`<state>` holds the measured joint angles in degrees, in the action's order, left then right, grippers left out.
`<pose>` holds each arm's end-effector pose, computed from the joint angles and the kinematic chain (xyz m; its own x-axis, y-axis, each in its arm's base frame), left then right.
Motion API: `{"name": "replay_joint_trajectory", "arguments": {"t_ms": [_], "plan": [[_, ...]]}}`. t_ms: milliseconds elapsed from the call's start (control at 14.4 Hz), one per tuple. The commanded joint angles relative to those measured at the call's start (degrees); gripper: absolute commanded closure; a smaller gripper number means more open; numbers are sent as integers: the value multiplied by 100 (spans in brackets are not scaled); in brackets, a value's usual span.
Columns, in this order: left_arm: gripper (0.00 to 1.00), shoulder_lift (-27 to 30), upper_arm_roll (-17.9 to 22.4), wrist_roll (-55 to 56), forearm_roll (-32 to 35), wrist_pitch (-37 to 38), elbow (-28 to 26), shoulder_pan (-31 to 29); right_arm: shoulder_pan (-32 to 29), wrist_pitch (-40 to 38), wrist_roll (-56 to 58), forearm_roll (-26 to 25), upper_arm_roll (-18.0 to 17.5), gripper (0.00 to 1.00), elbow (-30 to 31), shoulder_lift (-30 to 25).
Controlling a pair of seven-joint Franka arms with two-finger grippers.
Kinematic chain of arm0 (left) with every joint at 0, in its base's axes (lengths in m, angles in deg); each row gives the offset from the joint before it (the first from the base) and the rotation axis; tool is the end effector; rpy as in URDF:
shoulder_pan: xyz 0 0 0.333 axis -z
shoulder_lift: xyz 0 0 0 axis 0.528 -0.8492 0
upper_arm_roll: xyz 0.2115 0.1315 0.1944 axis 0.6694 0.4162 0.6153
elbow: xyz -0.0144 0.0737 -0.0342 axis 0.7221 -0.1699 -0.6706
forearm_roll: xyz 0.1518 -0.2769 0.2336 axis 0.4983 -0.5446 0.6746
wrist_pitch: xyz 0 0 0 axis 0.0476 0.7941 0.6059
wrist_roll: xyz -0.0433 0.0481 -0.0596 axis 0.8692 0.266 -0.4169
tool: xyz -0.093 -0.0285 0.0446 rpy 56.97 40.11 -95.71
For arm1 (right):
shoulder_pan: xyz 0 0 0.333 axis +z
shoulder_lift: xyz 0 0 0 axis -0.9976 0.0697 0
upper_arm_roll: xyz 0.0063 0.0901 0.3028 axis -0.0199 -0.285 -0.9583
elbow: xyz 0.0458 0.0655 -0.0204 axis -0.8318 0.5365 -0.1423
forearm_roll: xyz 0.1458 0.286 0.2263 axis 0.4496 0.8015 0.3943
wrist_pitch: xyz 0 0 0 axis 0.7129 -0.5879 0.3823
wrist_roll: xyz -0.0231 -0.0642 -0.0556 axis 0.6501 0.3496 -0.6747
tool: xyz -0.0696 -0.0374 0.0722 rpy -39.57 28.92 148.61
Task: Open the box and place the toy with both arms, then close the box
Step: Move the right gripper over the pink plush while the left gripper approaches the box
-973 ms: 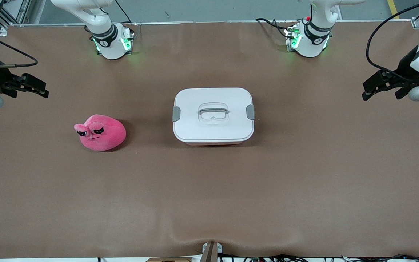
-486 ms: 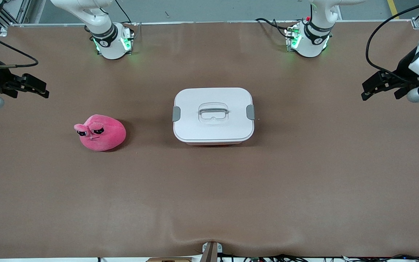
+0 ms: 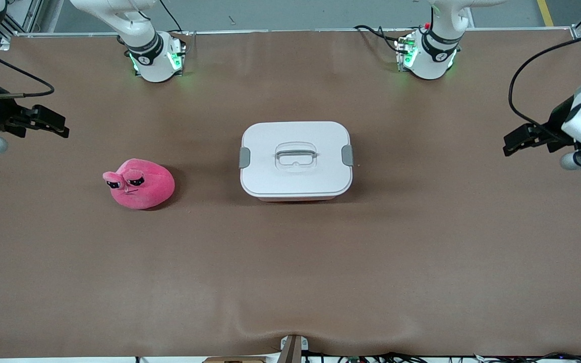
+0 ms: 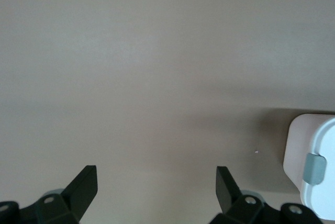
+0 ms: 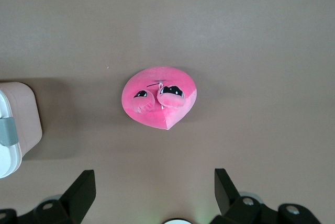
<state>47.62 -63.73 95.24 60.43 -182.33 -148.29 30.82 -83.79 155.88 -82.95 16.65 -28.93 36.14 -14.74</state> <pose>0.5794 -0.0408 0.5871 0.9971 0.0724 -0.0231 0.0722 -0.9973 -0.0117 0.5524 0.0143 0.6125 0.9936 -0.0231 -0.1106 -0.0245 -0.9996 -0.0113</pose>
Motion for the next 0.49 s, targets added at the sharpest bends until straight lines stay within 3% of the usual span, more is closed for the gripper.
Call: {"name": "replay_joint_trajectory", "arguments": {"t_ms": [0,417], "plan": [[0,-262,33,-110,113,53,362,-18,51,-75,33,17,3,0,-45,60],[0,-473,297,-110,131,-202,380,-26,262,12,68,17,-6,0,472,-19]]}}
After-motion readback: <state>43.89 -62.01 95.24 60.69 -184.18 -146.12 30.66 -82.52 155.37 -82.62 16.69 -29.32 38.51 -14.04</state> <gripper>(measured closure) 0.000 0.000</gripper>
